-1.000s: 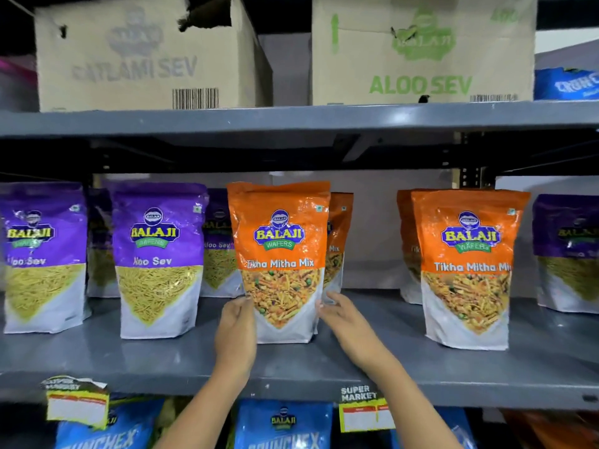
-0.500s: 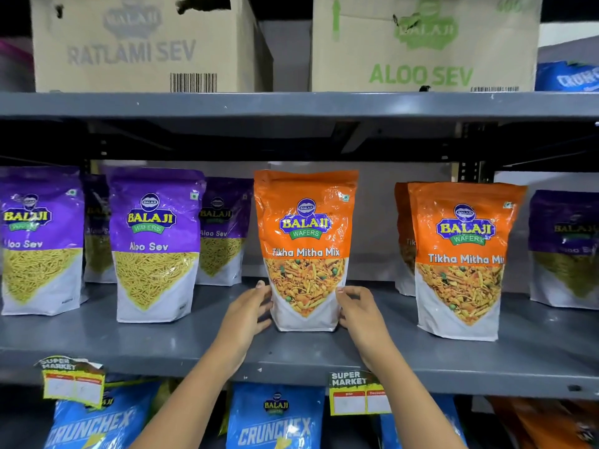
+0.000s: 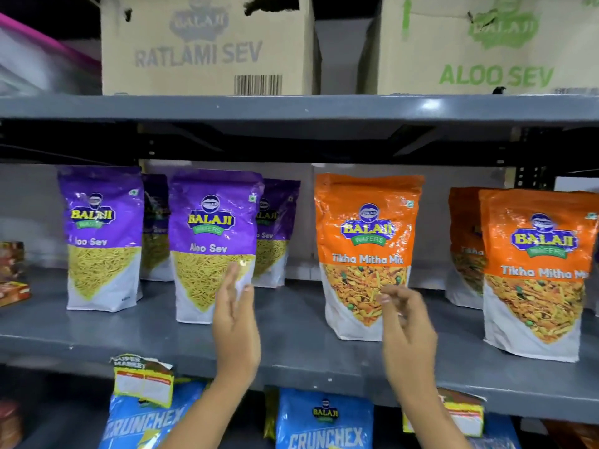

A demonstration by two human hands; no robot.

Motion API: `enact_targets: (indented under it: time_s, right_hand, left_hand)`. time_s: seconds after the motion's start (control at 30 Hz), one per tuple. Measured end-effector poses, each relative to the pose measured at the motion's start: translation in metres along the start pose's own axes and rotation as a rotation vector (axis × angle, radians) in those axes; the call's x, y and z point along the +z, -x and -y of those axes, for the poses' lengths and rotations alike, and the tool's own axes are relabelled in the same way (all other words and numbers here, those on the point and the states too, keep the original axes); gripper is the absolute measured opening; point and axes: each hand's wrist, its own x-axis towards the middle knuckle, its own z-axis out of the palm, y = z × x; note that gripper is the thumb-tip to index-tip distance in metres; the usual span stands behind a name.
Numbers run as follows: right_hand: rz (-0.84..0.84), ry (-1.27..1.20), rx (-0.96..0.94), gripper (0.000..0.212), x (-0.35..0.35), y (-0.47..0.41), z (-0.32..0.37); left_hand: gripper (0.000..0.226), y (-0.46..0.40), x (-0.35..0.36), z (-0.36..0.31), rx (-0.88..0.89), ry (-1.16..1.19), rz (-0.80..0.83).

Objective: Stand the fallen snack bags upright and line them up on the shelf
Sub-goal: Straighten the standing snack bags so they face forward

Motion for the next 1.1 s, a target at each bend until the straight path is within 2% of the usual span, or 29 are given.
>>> enact_targets:
  time_s: [0.1, 0.23, 0.4, 0.5, 0.7, 0.77, 0.87, 0.93, 1.03, 1.1]
  right_hand:
    - [0.175, -0.006, 0.022, 0.010, 0.057, 0.020, 0.001]
    - [0.455, -0.014, 0.207, 0.020, 0.135, 0.026, -0.005]
    - [0.701, 0.039, 0.390, 0.080, 0.194, 0.036, -0.006]
    - [0.719, 0.081, 0.397, 0.092, 0.177, 0.029, -0.011]
    - [0.617, 0.008, 0.447, 0.072, 0.173, 0.024, -0.007]
    - [0.578, -0.044, 0.507, 0.085, 0.174, 0.014, -0.012]
    - [0.575, -0.080, 0.542, 0.093, 0.183, 0.003, -0.015]
    - [0.588, -0.076, 0.550, 0.085, 0.188, 0.005, -0.016]
    - [0.569, -0.013, 0.481, 0.058, 0.186, 0.013, -0.016]
    - [0.525, -0.003, 0.471, 0.056, 0.182, 0.014, -0.018]
  left_hand:
    - [0.048, -0.041, -0.045, 0.002, 0.007, -0.027, -0.114]
    - [0.054, -0.077, -0.088, 0.018, -0.143, -0.211, -0.160]
    - [0.041, -0.089, -0.110, 0.019, -0.235, -0.267, -0.062]
    - [0.037, -0.076, -0.100, 0.011, -0.274, -0.262, 0.006]
    - [0.041, -0.078, -0.102, 0.006, -0.393, -0.279, 0.127]
    - [0.042, -0.084, -0.098, 0.005, -0.442, -0.247, 0.169]
    - [0.073, -0.101, -0.092, 0.019, -0.486, -0.280, 0.256]
    - [0.077, -0.107, -0.091, 0.031, -0.501, -0.276, 0.269]
    - [0.072, -0.105, -0.092, 0.029, -0.489, -0.259, 0.302]
    - [0.074, -0.102, -0.093, 0.027, -0.479, -0.262, 0.316]
